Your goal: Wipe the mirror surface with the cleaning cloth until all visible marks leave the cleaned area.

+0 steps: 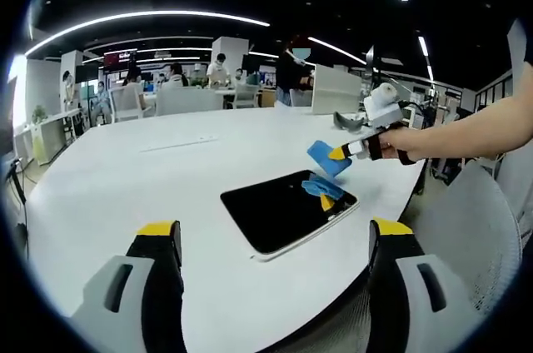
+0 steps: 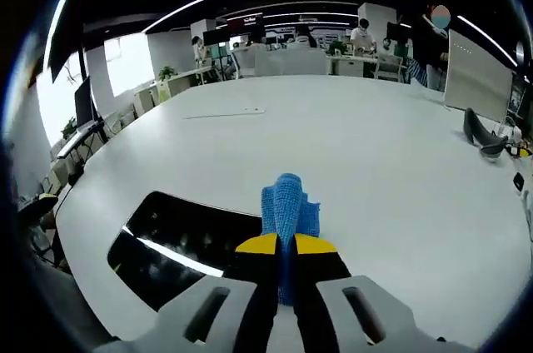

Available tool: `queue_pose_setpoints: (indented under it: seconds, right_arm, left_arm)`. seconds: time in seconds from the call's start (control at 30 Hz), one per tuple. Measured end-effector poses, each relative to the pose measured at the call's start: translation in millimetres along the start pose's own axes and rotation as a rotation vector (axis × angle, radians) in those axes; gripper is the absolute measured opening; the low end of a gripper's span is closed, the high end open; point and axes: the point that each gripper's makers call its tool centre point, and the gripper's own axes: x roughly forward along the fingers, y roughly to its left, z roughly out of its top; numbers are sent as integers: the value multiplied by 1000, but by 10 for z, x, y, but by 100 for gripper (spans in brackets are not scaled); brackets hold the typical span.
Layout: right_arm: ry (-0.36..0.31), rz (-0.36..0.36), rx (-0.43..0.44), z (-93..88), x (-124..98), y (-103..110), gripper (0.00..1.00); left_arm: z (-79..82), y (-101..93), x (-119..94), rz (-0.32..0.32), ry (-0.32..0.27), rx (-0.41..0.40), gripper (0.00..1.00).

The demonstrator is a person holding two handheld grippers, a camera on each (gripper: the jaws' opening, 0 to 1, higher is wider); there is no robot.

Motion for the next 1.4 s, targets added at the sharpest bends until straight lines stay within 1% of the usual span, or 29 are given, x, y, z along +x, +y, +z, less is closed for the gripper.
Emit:
queue_pose_setpoints:
  seconds: [0.1, 0.13, 0.17, 0.27, 0.4, 0.47, 0.6, 0.73, 1.0, 1.17, 1.27, 1.4]
  right_arm:
    - [17, 8, -9, -39, 79, 46, 0]
    - [25, 26, 45, -66, 112, 72, 0]
    - [26, 28, 59, -74, 124, 75, 0]
    - [48, 22, 34, -131, 184, 63, 0]
    - [57, 18, 36, -147, 183, 69, 0]
    - [65, 12, 21, -157, 190, 74, 0]
    - [81, 9, 9, -186, 220, 118, 0]
    - [104, -4, -26, -230, 256, 154, 0]
    - [120, -17, -43, -216, 261, 181, 0]
    - [127, -28, -36, -221, 147, 312, 0]
    - [127, -33, -31, -218, 150, 302, 0]
    - [125, -30, -23, -221, 11, 441, 0]
  left_arm:
    - [-3, -2, 0, -1, 1, 2, 93]
    - [-4, -2, 1, -2, 2, 3, 93]
    - [-6, -3, 1, -2, 3, 5, 93]
    - [-17, -4, 2, -1, 11, 8, 92]
    - [-15, 1, 1, 0, 9, 5, 92]
    - [-17, -2, 1, -3, 9, 7, 92]
    - [-27, -10, 5, -8, 15, 7, 92]
    - [-27, -9, 6, -12, 14, 5, 92]
    - [-27, -17, 3, -19, 15, 2, 91]
    - [-23, -23, 3, -24, 15, 0, 91]
    - [-19, -24, 1, -24, 15, -1, 91]
    - [-17, -29, 2, -25, 14, -1, 91]
